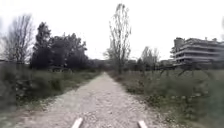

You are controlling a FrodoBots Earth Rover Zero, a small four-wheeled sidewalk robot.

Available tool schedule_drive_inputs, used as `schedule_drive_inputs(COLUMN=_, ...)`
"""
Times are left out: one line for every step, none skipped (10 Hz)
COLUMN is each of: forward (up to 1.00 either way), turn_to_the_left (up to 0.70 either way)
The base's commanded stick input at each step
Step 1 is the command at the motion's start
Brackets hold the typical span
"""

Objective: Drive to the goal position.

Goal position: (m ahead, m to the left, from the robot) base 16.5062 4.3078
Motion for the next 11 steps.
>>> schedule_drive_inputs(forward=0.7, turn_to_the_left=0.0)
schedule_drive_inputs(forward=0.7, turn_to_the_left=0.0)
schedule_drive_inputs(forward=0.7, turn_to_the_left=0.0)
schedule_drive_inputs(forward=0.7, turn_to_the_left=0.0)
schedule_drive_inputs(forward=0.7, turn_to_the_left=0.0)
schedule_drive_inputs(forward=0.7, turn_to_the_left=0.0)
schedule_drive_inputs(forward=0.7, turn_to_the_left=0.0)
schedule_drive_inputs(forward=0.7, turn_to_the_left=0.0)
schedule_drive_inputs(forward=0.7, turn_to_the_left=0.0)
schedule_drive_inputs(forward=0.7, turn_to_the_left=0.0)
schedule_drive_inputs(forward=0.7, turn_to_the_left=0.0)
